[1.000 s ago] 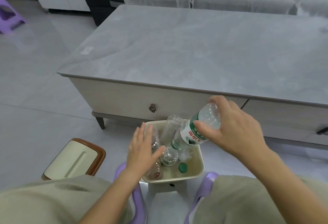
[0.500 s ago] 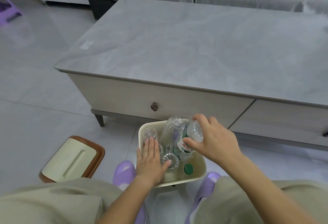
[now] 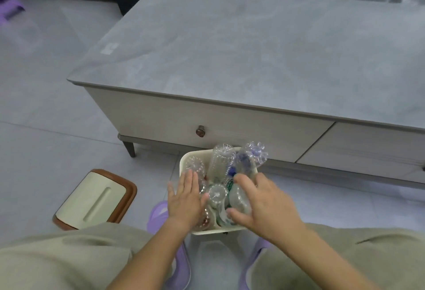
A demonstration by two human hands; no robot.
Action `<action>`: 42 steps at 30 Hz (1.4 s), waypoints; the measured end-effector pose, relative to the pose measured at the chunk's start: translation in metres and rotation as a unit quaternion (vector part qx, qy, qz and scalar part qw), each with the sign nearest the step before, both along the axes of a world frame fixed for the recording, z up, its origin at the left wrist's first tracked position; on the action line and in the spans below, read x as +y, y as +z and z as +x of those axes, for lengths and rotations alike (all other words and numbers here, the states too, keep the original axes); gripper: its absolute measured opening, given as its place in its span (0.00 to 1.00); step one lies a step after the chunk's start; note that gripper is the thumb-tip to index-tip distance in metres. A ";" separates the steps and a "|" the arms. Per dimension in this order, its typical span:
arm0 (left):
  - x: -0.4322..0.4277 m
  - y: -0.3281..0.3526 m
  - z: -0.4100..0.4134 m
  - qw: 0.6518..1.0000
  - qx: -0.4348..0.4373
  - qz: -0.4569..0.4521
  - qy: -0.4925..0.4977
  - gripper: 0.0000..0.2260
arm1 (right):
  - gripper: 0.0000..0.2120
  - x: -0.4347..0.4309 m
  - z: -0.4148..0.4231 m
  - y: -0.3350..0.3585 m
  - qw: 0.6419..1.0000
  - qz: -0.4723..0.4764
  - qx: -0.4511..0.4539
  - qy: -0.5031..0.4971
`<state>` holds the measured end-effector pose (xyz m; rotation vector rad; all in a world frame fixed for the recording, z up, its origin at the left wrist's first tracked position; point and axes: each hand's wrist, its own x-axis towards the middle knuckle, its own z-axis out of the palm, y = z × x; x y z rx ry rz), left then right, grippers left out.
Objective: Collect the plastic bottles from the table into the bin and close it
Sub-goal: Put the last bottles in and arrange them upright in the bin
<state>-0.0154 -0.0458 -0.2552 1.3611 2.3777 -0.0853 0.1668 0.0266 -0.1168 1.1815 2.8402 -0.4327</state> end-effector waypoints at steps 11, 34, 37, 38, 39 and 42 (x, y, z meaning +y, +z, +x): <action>0.073 0.063 -0.009 0.968 -0.116 0.223 0.017 0.27 | 0.37 -0.020 -0.026 -0.143 0.991 -0.023 -0.108 0.068; 0.060 -0.015 0.015 0.992 0.009 0.053 -0.114 0.41 | 0.34 0.097 -0.047 -0.146 0.997 0.044 -0.046 0.046; 0.066 -0.011 0.009 0.991 -0.041 0.048 -0.114 0.38 | 0.34 0.104 -0.049 -0.150 0.996 0.058 -0.060 0.039; 0.066 -0.006 0.006 0.990 -0.073 0.056 -0.108 0.36 | 0.34 0.104 -0.049 -0.152 0.996 0.055 -0.058 0.037; 0.063 -0.003 0.001 0.987 -0.106 0.081 -0.092 0.35 | 0.34 0.102 -0.049 -0.153 0.997 0.051 -0.054 0.037; 0.034 0.005 -0.017 0.959 -0.151 0.235 0.046 0.33 | 0.36 0.101 -0.048 -0.153 0.998 0.032 -0.050 0.037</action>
